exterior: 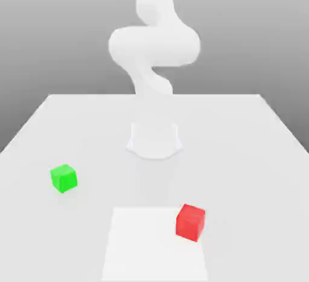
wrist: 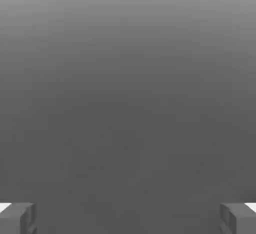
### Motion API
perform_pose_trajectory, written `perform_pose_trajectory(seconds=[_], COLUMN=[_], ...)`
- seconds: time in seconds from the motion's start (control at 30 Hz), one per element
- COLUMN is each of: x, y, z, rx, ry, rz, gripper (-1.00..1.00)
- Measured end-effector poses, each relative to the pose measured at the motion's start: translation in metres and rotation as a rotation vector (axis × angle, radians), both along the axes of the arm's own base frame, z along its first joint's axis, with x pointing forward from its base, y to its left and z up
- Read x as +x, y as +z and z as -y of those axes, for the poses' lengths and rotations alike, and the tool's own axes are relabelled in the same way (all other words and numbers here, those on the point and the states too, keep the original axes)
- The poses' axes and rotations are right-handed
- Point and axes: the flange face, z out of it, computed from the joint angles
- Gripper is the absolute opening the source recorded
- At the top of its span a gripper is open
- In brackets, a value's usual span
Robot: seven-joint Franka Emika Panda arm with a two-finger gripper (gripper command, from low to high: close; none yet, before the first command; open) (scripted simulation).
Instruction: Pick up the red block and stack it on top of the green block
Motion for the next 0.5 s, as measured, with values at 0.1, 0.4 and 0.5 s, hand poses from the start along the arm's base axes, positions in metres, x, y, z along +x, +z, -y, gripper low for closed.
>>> perform_pose_trajectory(seconds=[0.1,0.4,0.5], x=[0.032,0.07,0.065], y=[-0.059,-0.239,-0.297], z=[-0.006,-0.049,-0.063], rx=[-0.019,-0.125,-0.178], ry=[0.125,0.477,0.591], rz=[-0.087,-0.323,-0.395], gripper=[0.0,0.0,0.0])
